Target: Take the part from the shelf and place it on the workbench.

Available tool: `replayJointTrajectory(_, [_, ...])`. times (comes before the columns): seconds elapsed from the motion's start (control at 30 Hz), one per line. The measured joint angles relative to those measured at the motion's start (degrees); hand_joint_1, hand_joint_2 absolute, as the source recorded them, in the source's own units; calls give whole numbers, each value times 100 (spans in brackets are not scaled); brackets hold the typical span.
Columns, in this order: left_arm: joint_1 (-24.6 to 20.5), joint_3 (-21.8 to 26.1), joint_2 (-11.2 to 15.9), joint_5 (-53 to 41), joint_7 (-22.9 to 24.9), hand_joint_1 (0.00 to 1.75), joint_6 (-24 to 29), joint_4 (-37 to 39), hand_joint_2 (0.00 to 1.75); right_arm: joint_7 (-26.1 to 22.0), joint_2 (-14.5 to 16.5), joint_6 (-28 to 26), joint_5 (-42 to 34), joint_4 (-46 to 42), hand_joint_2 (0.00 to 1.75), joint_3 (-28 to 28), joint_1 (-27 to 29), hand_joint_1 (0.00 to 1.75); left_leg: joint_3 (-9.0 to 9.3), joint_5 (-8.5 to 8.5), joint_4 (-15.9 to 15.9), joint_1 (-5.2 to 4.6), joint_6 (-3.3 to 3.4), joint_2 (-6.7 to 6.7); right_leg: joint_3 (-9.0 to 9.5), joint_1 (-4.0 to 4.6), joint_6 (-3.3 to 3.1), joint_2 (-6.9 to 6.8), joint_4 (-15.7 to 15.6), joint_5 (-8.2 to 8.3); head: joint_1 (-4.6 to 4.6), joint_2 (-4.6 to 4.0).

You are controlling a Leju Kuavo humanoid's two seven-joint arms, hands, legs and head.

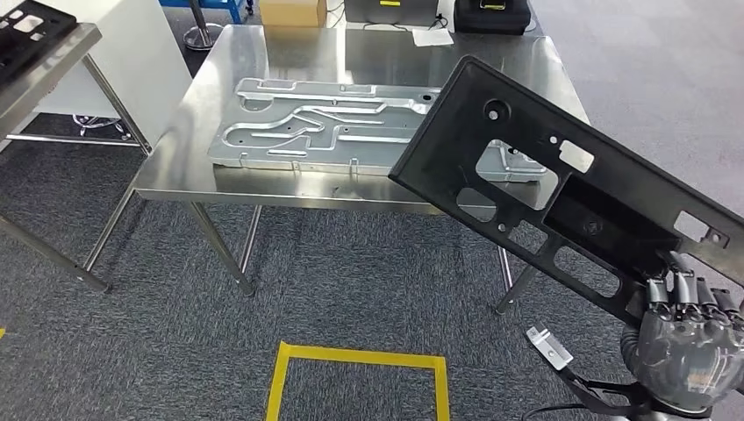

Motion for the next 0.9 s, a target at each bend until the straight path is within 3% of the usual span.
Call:
replayJointTrajectory(0.03, [-1, -3, 3, -6, -1, 0, -5, 0, 0, 44, -144, 56, 3, 136, 175, -3, -51, 175, 63, -60, -10, -6, -34, -4, 2, 15, -48, 2, -109, 226, -3, 0])
replayJointTrajectory(0.13, [-42, -13, 18, -19, -25, 0, -32, -1, 0, 787, -813, 473, 14, 536, 175, 187, -323, 175, 85, -2, 166, -20, -141, 14, 144, 14, -197, 34, -181, 170, -8, 1])
replayJointTrajectory(0.2, [-76, -26, 24, -17, -46, 0, -57, 0, 0, 1564, -1381, 747, 14, 821, 175, 537, -588, 175, -236, 69, 738, -14, -192, 37, 323, -3, -275, 40, -266, 86, -19, 1])
replayJointTrajectory(0.23, [-86, -34, 24, -17, -52, 0, -66, 0, 0, 1840, -1628, 831, 11, 953, 175, 719, -715, 175, -478, 5, 1102, -6, -208, 46, 411, -2, -302, 39, -297, 30, -21, 1])
replayJointTrajectory(0.3, [-86, -47, 24, -16, -56, 0, -77, 0, 0, 2082, -2003, 930, 7, 1188, 175, 1075, -930, 175, -966, -344, 1621, 0, -224, 55, 582, 7, -322, 47, -321, -106, -24, 1])
replayJointTrajectory(0.33, [-79, -50, 24, -15, -56, 0, -79, 0, 0, 2131, -2151, 968, 7, 1304, 175, 1257, -1009, 175, -1145, -513, 1689, -1, -219, 57, 683, 13, -322, 53, -323, -186, -26, 1])
replayJointTrajectory(0.37, [-70, -54, 24, -15, -57, 0, -81, 0, 0, 2147, -2272, 994, 10, 1419, 175, 1429, -1075, 175, -1265, -579, 1611, -6, -201, 58, 795, 20, -320, 59, -324, -274, -26, 1])
replayJointTrajectory(0.4, [-62, -59, 24, -15, -57, 0, -81, 1, 0, 2124, -2369, 1009, 12, 1537, 175, 1585, -1138, 175, -1330, -487, 1395, -14, -169, 60, 918, 31, -317, 60, -324, -369, -27, 0])
replayJointTrajectory(0.43, [-52, -66, 26, -15, -56, 0, -81, 0, 0, 2078, -2432, 1016, 15, 1652, 175, 1713, -1202, 175, -1360, -187, 1074, -31, -115, 65, 1032, 42, -314, 56, -331, -467, -27, 1])
replayJointTrajectory(0.5, [-27, -85, 52, -23, -51, 0, -83, 1, 0, 1957, -2489, 1028, 16, 1923, 175, 1936, -1365, 175, -1388, 651, 483, -91, -1, 71, 1204, 64, -287, 61, -338, -635, -2, 1])
replayJointTrajectory(0.53, [-22, -98, 66, -29, -49, 0, -83, 2, 0, 1915, -2508, 1044, 14, 2057, 175, 2040, -1451, 175, -1382, 934, 315, -120, 36, 77, 1251, 61, -258, 69, -371, -691, 10, 1])
replayJointTrajectory(0.57, [-24, -110, 78, -36, -46, 0, -83, 3, 0, 1884, -2530, 1064, 14, 2183, 175, 2142, -1535, 175, -1359, 1037, 228, -143, 64, 79, 1298, 56, -221, 78, -385, -701, 22, 0])
replayJointTrajectory(0.6, [-35, -125, 79, -44, -46, 0, -83, 3, 0, 1861, -2556, 1085, 15, 2276, 175, 2234, -1618, 175, -1276, 987, 163, -147, 80, 84, 1320, 49, -179, 88, -394, -666, 20, 1])
replayJointTrajectory(0.67, [-52, -144, 81, -64, -52, 0, -83, 3, 0, 1809, -2609, 1127, 17, 2455, 175, 2402, -1798, 175, -1058, 950, -31, -120, 119, 73, 1227, 36, -125, 73, -88, -469, 25, 0])
replayJointTrajectory(0.73, [-70, -152, 86, -94, -56, 0, -84, 3, 0, 1755, -2639, 1209, 15, 2682, 175, 2577, -2052, 175, -807, 892, -201, -71, 132, 68, 789, 15, -75, 57, 575, -344, 39, 1])
replayJointTrajectory(0.77, [-82, -157, 88, -109, -54, 0, -85, 3, 0, 1748, -2644, 1259, 14, 2817, 175, 2680, -2194, 175, -701, 838, -250, -53, 131, 67, 510, 2, -42, 51, 887, -437, 44, 1])
replayJointTrajectory(0.83, [-100, -186, 84, -137, -42, 0, -93, 3, 0, 1791, -2643, 1360, 14, 3111, 175, 2970, -2492, 175, -485, 686, -290, -19, 100, 60, 58, -40, 34, 36, 1153, -897, 42, 1])
replayJointTrajectory(0.87, [-105, -210, 80, -150, -36, 0, -98, 4, 0, 1832, -2638, 1397, 14, 3250, 175, 3148, -2641, 175, -368, 597, -294, 2, 77, 55, -72, -63, 69, 25, 1085, -1081, 43, 1])
replayJointTrajectory(0.9, [-111, -237, 72, -162, -31, 0, -103, 5, 0, 1876, -2630, 1431, 14, 3383, 175, 3339, -2788, 175, -245, 500, -292, 27, 48, 48, -142, -88, 103, 11, 893, -1102, 44, 1])
